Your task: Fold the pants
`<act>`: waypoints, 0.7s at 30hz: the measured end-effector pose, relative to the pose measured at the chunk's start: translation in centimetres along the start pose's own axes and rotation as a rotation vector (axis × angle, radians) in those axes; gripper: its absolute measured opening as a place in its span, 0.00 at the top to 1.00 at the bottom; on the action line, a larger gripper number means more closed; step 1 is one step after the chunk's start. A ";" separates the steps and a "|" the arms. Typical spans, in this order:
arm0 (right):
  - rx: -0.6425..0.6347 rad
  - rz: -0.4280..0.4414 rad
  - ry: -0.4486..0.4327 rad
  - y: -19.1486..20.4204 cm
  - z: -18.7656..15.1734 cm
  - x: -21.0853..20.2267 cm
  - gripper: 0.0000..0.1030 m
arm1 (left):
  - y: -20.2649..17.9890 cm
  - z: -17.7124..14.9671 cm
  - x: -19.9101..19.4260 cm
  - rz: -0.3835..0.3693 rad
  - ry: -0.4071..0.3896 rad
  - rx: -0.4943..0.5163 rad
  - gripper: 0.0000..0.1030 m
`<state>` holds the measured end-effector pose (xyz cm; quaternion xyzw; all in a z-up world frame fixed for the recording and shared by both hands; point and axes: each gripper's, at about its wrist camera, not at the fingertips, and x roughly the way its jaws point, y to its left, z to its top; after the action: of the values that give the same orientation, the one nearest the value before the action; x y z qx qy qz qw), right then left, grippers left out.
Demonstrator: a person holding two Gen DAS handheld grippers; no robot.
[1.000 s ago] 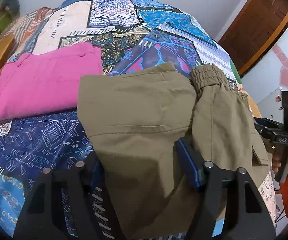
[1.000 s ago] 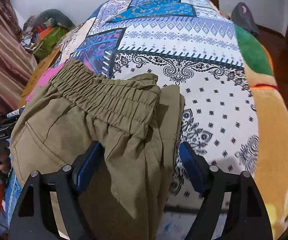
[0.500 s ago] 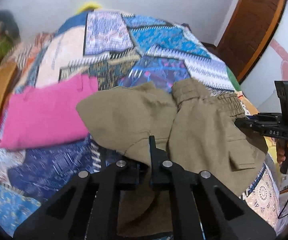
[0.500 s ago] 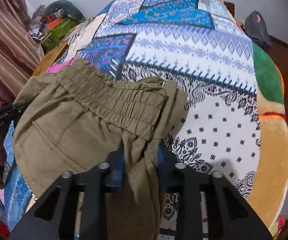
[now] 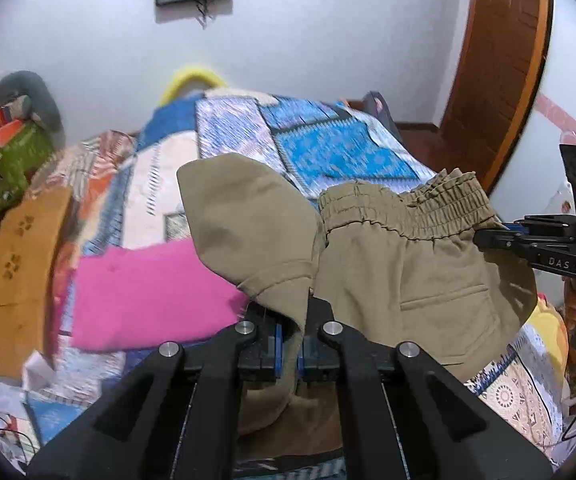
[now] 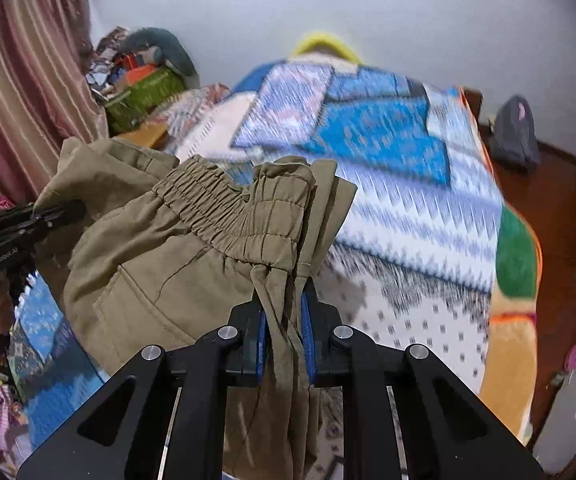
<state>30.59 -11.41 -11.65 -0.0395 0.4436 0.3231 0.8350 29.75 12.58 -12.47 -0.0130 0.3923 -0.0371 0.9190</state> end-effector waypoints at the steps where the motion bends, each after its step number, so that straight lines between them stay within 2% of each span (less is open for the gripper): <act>1: -0.010 0.002 -0.014 0.7 0.9 0.1 0.87 | 0.6 0.3 -0.4 0.007 -0.008 -0.006 0.96; 6: -0.056 0.022 -0.050 3.5 4.2 1.6 0.87 | 5.2 1.8 -1.5 0.061 -0.046 -0.041 0.96; 11: -0.102 0.048 -0.060 6.7 7.3 5.3 0.87 | 10.5 2.7 -0.9 0.109 -0.046 -0.074 0.96; 15: -0.113 0.070 -0.049 8.5 8.7 9.1 0.87 | 14.1 2.4 1.2 0.141 -0.006 -0.099 0.96; 18: -0.117 0.073 -0.030 9.6 9.1 12.0 0.87 | 17.4 1.5 4.2 0.170 0.046 -0.126 0.96; 21: -0.122 0.079 0.021 10.7 9.0 15.9 0.87 | 20.3 0.0 7.1 0.181 0.100 -0.156 0.95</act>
<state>37.23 8.23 -16.07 -0.0762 0.4331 0.3818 0.8129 35.86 32.27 -18.63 -0.0470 0.4389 0.0761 0.8941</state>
